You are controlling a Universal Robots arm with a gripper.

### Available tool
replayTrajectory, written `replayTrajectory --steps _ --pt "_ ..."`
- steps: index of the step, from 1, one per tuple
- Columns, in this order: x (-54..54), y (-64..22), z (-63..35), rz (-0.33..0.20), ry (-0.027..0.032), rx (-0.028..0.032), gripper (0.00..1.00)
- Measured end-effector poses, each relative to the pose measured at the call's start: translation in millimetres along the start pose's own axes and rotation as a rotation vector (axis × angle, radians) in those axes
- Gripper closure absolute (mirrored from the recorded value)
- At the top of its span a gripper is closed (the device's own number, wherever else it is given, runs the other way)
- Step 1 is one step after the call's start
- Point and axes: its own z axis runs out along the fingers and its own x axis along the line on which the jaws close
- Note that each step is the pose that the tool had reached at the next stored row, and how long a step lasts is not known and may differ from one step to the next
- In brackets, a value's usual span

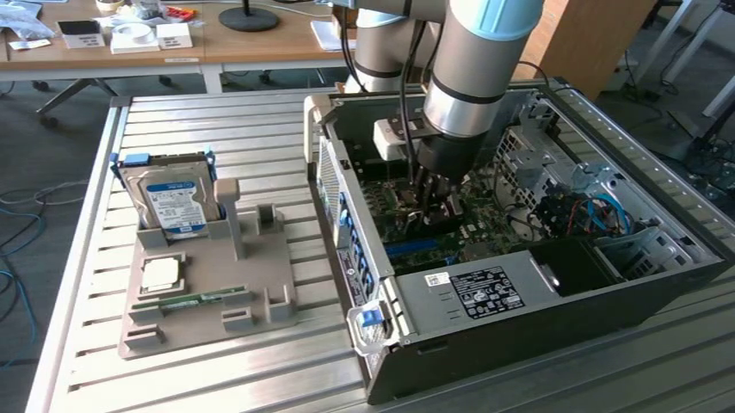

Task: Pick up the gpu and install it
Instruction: 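Insert the gpu into the slot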

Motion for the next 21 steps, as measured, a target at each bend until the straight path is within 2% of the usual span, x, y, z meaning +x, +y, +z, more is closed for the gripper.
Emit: replayTrajectory --steps 21 --pt "0.1 0.6 5.3 0.000 0.0000 0.0000 0.73"
